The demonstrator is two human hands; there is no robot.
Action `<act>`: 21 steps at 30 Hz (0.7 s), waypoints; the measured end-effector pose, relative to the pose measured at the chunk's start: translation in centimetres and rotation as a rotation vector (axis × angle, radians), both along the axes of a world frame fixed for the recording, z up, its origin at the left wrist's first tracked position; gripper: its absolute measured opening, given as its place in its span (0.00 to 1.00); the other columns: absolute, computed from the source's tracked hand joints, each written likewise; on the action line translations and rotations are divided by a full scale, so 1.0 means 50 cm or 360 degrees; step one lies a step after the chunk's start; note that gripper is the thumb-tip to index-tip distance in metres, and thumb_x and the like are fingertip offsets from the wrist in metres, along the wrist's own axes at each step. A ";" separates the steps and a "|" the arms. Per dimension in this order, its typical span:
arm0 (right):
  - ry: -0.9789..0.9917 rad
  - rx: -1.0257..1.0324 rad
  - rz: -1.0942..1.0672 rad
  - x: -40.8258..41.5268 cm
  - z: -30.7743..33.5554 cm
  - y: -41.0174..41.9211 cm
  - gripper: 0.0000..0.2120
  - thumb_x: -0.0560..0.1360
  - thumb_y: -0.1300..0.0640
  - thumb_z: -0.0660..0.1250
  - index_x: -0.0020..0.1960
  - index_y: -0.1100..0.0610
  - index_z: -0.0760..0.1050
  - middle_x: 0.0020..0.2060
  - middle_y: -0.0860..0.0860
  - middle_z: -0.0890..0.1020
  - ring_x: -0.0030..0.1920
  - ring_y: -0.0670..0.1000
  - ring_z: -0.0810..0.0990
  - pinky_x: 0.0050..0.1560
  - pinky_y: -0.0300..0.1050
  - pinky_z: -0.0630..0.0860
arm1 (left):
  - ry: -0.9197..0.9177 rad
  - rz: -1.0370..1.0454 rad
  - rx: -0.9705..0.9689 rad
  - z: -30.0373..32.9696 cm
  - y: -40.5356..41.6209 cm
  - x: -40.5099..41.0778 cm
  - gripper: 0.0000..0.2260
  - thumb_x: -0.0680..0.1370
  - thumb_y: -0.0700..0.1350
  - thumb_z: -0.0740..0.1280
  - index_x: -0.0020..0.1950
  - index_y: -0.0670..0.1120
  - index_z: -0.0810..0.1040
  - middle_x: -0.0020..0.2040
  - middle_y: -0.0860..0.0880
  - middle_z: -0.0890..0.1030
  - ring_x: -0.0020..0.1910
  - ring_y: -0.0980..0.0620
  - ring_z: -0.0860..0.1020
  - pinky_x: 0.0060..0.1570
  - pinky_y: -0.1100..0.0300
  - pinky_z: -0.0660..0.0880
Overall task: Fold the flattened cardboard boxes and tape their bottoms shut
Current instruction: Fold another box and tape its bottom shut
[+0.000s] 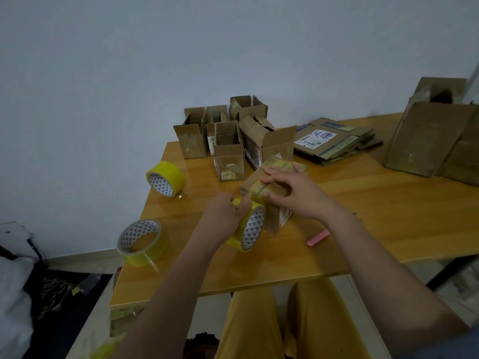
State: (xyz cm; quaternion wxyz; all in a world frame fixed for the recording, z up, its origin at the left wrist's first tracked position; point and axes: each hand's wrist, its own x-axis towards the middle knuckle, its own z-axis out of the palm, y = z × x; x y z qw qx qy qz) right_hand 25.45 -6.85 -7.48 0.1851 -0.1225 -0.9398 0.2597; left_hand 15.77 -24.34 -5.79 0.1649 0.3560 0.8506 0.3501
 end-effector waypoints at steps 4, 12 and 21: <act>-0.0115 0.0333 -0.0187 -0.011 -0.005 -0.036 0.20 0.79 0.44 0.59 0.68 0.49 0.70 0.74 0.49 0.67 0.76 0.48 0.59 0.77 0.58 0.41 | -0.0228 -0.0174 0.0134 -0.009 -0.004 0.010 0.11 0.83 0.50 0.59 0.59 0.48 0.75 0.51 0.48 0.80 0.50 0.49 0.79 0.53 0.48 0.78; -0.0118 0.0426 -0.0232 -0.022 -0.018 -0.040 0.25 0.76 0.37 0.61 0.66 0.50 0.71 0.75 0.50 0.67 0.77 0.50 0.59 0.77 0.60 0.44 | -0.0204 -0.0167 0.0117 -0.004 -0.008 0.002 0.10 0.82 0.50 0.60 0.50 0.46 0.78 0.43 0.48 0.81 0.42 0.49 0.81 0.43 0.54 0.78; -0.0077 0.0374 -0.0245 -0.027 -0.020 -0.030 0.26 0.75 0.36 0.63 0.66 0.51 0.73 0.73 0.49 0.68 0.76 0.49 0.60 0.76 0.60 0.44 | -0.0102 0.0021 0.0061 -0.036 -0.031 0.002 0.11 0.80 0.49 0.64 0.60 0.49 0.80 0.54 0.53 0.80 0.50 0.55 0.77 0.47 0.58 0.74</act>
